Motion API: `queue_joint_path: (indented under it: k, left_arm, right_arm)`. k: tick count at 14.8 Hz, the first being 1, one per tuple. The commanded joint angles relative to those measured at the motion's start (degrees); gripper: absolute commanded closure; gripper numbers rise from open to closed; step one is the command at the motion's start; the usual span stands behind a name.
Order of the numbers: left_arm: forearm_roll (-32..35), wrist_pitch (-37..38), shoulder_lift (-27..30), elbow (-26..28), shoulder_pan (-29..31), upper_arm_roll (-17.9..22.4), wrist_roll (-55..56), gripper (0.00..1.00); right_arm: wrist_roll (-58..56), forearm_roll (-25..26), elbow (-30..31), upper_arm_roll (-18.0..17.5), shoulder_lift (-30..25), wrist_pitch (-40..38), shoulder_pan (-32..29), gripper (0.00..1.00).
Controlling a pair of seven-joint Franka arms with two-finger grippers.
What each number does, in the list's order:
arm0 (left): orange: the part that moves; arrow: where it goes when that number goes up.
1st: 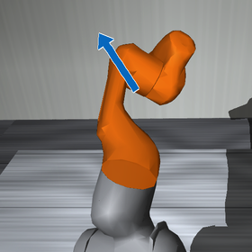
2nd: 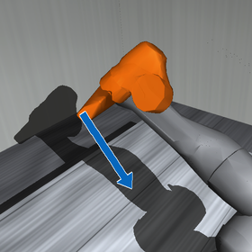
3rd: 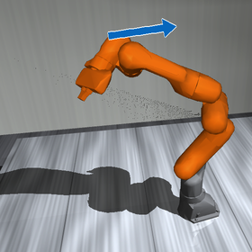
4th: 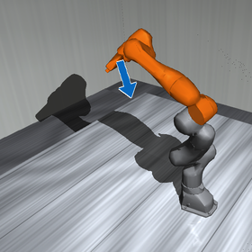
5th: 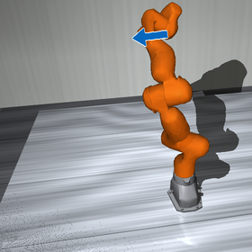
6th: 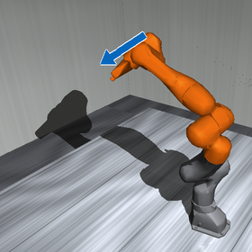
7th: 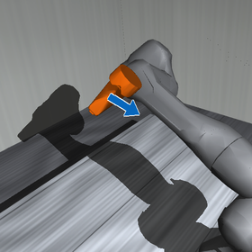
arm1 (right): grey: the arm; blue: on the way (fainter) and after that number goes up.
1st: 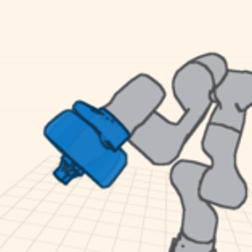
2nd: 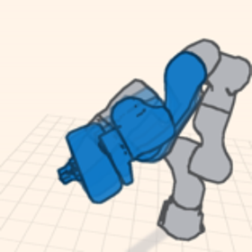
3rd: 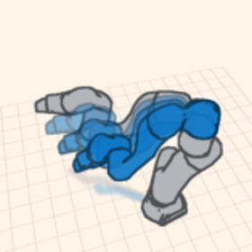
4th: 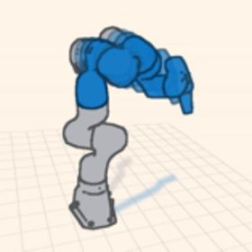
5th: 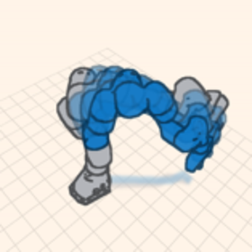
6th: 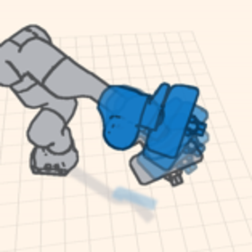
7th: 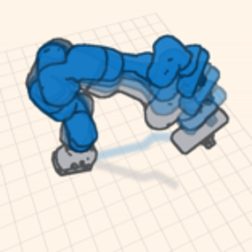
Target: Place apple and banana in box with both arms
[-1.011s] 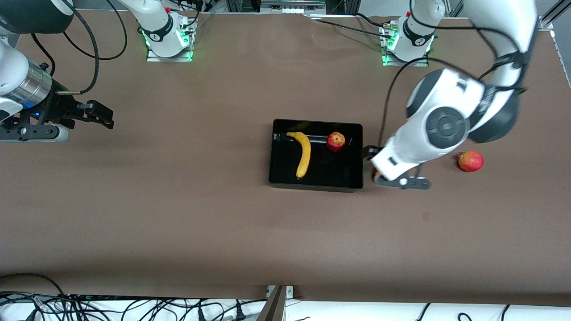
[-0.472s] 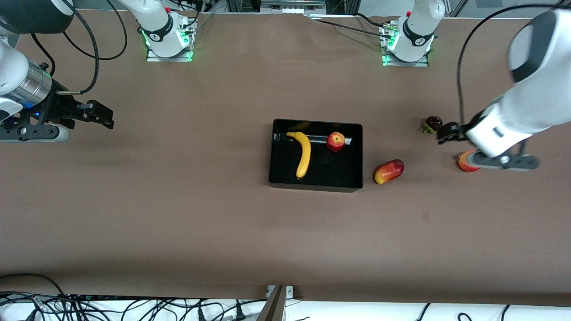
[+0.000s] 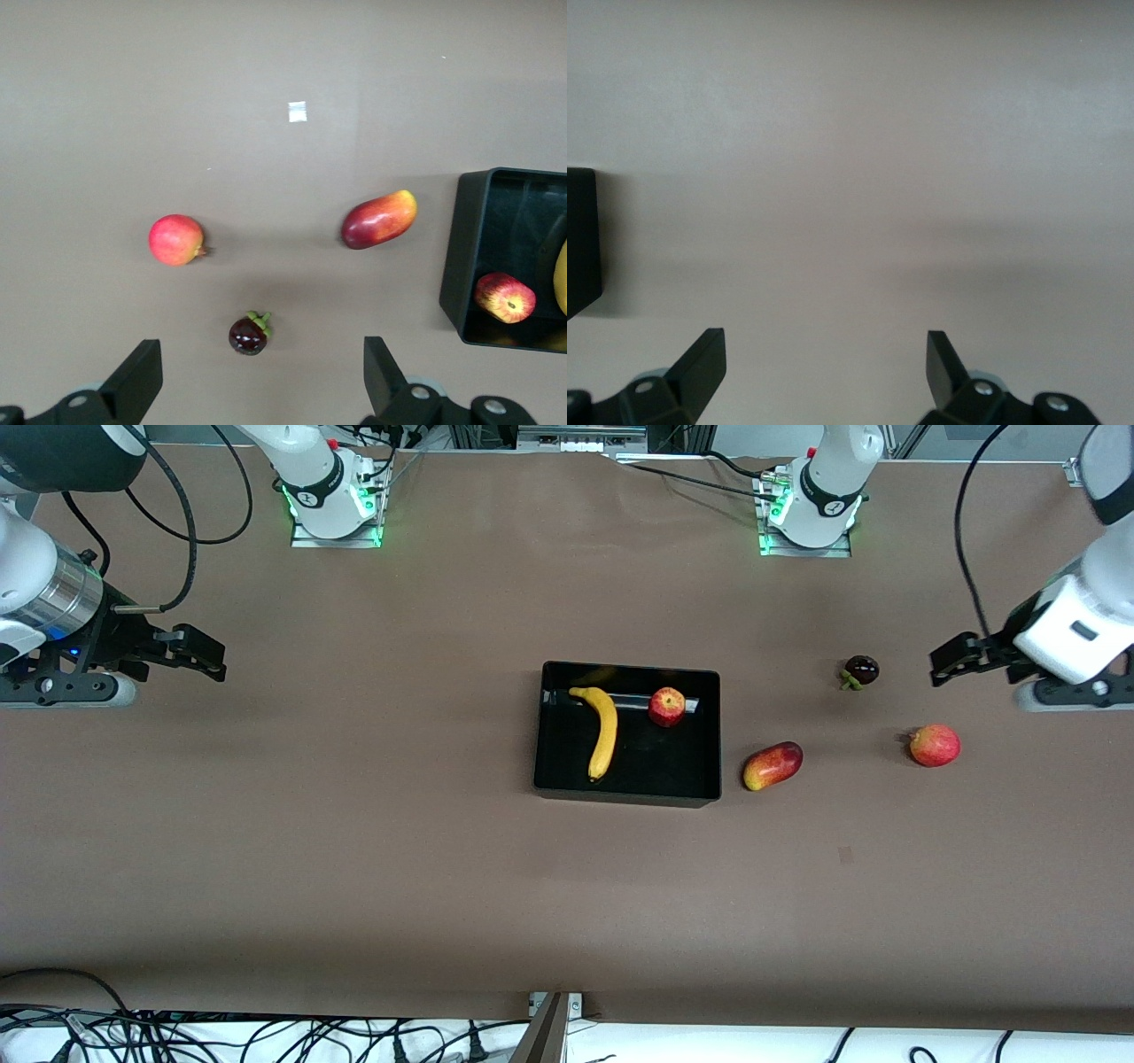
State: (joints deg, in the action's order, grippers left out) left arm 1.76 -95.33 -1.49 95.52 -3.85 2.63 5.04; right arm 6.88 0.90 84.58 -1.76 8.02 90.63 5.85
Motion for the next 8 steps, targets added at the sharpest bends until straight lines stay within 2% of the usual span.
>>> queue_joint_path:
  k: [1,5,8]
  left_arm:
    - [-1.06,-1.7,5.8,6.08,-1.25,0.89,-0.38,0.0]
    - [-0.71,-1.18,5.62,6.08,-0.46,-1.13,-0.47,0.0]
    - [-0.45,0.14,5.62,5.64,-0.72,-1.22,-0.55,0.0]
  right_arm:
    - [0.06,0.77,0.06,-0.18,-0.46,-0.19,-0.05,0.0]
    - [0.06,0.77,0.06,-0.18,-0.46,-0.19,-0.05,0.0]
    - [0.06,0.77,0.06,-0.18,-0.46,-0.28,-0.05,0.0]
